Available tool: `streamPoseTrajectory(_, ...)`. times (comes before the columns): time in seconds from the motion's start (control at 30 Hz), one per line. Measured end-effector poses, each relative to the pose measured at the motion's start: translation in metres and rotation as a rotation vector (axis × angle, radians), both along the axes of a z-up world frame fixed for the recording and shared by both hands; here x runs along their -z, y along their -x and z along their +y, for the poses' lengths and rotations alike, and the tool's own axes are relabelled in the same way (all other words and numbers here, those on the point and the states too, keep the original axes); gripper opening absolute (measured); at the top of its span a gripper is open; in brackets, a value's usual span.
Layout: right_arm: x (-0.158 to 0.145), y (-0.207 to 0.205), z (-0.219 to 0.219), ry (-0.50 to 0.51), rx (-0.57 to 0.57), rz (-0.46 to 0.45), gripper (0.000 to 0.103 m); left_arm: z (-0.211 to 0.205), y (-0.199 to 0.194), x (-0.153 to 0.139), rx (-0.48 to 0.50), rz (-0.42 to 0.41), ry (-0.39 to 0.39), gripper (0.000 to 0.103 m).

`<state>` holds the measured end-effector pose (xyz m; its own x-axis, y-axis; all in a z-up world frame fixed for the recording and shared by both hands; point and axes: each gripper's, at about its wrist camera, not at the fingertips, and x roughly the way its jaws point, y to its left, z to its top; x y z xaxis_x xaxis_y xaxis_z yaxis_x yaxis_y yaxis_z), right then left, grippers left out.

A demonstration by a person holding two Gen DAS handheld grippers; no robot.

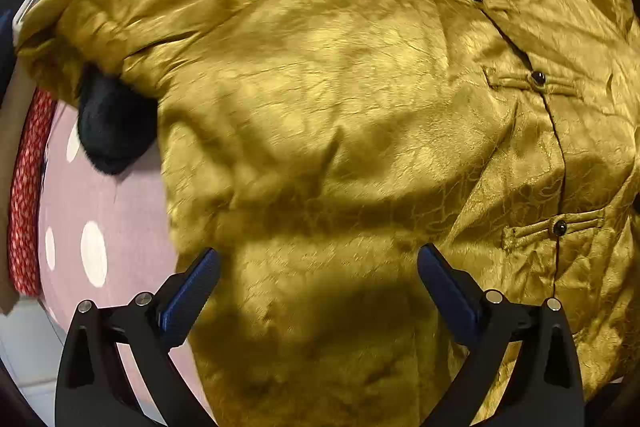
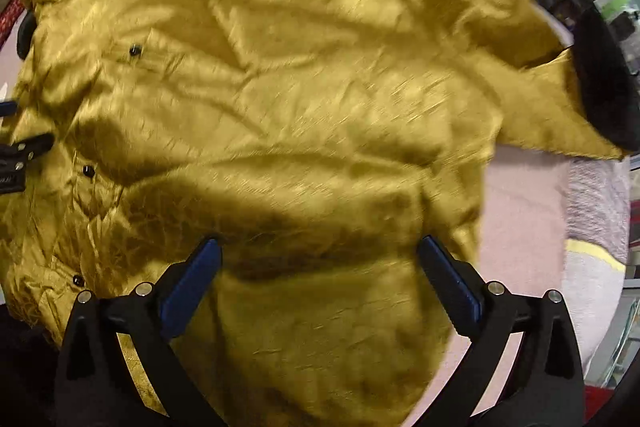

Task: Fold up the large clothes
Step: 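Press both open tools onto the jacket body to smooth it, then grasp the black fur sleeve cuff with the right tool and lift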

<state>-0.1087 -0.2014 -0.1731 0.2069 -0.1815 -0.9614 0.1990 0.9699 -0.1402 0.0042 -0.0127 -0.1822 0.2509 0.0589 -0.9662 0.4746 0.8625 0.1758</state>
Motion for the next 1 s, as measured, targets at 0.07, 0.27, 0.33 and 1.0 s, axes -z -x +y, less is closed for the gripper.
streamPoseTrajectory(0.07,-0.013,0.000,-0.012,0.068,0.020,-0.048,0.098,0.008,0.003,-0.006,-0.022,-0.008,0.005,0.097)
streamPoseTrajectory(0.27,-0.035,-0.009,-0.086,0.230,0.148,-0.115,0.098,0.026,0.014,-0.012,-0.054,-0.025,-0.034,0.097)
streamPoseTrajectory(0.33,-0.044,-0.012,-0.118,0.281,0.198,-0.130,0.098,0.033,0.018,-0.015,-0.061,-0.024,-0.042,0.097)
streamPoseTrajectory(1.0,-0.030,-0.063,-0.288,0.487,0.306,-0.011,0.043,0.045,0.056,-0.040,-0.107,-0.010,-0.066,0.097)
